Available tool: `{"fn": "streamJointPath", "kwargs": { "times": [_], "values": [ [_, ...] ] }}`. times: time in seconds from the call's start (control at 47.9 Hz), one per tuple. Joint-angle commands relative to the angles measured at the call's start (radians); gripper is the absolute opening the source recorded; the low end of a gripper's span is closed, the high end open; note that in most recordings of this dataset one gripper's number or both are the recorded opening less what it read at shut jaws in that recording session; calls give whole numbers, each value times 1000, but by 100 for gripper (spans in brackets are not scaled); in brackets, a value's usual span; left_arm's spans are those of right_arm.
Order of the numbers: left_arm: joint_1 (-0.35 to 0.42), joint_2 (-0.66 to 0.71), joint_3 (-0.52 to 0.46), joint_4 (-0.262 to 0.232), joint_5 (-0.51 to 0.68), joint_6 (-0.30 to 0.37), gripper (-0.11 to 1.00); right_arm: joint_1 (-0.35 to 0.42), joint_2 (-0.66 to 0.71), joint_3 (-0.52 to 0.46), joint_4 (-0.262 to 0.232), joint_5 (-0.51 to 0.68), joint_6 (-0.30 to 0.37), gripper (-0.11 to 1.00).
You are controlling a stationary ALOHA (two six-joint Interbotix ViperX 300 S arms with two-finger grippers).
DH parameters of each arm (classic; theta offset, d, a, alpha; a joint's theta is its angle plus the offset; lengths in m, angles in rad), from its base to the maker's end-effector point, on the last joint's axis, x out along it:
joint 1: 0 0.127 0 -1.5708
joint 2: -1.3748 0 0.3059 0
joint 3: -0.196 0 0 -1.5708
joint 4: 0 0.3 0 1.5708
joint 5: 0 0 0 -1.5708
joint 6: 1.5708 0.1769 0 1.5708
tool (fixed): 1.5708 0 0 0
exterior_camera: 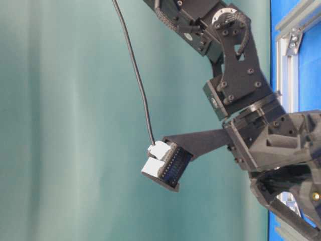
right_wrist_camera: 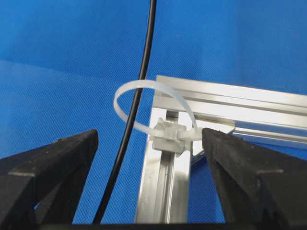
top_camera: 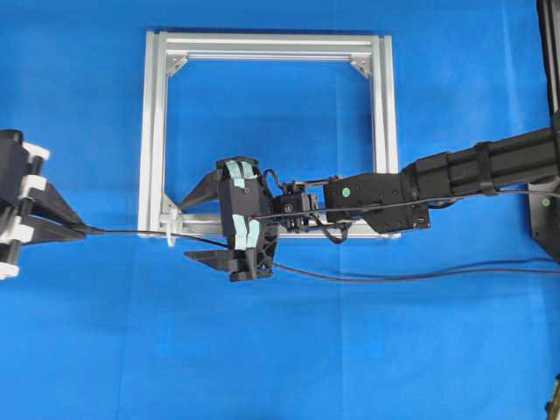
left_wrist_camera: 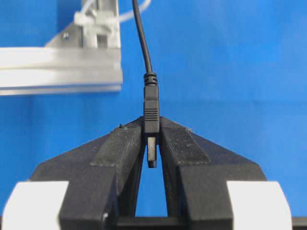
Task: Insert the wire through the string loop located on the left side.
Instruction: 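Open the right gripper and pull the cable leftward with the left gripper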
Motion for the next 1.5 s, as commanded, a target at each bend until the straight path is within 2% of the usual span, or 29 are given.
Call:
{"fn": "streamJointPath", "kwargs": {
  "times": [0.0,0.313,0.501,0.606,0.773,1.483],
  "values": [
    [9,-40,-8,3,63,-5,8,-2,-26,-11,-2,-8,-2,91],
    [25,-63,-18,6,84,-21,8,-2,-26,-14,-2,-8,-5,91],
    [23,-141,-55,9,235,-17,8,-2,-26,-17,-2,-9,-5,91],
    [23,-195,-58,9,278,-18,8,-2,-26,-20,-2,-12,-5,91],
    [23,-249,-57,8,278,-15,8,-2,-26,-21,-2,-14,-5,91],
    [23,-236,-40,9,250,-12,8,-2,-26,-28,-2,-14,-5,91]
  ]
}}
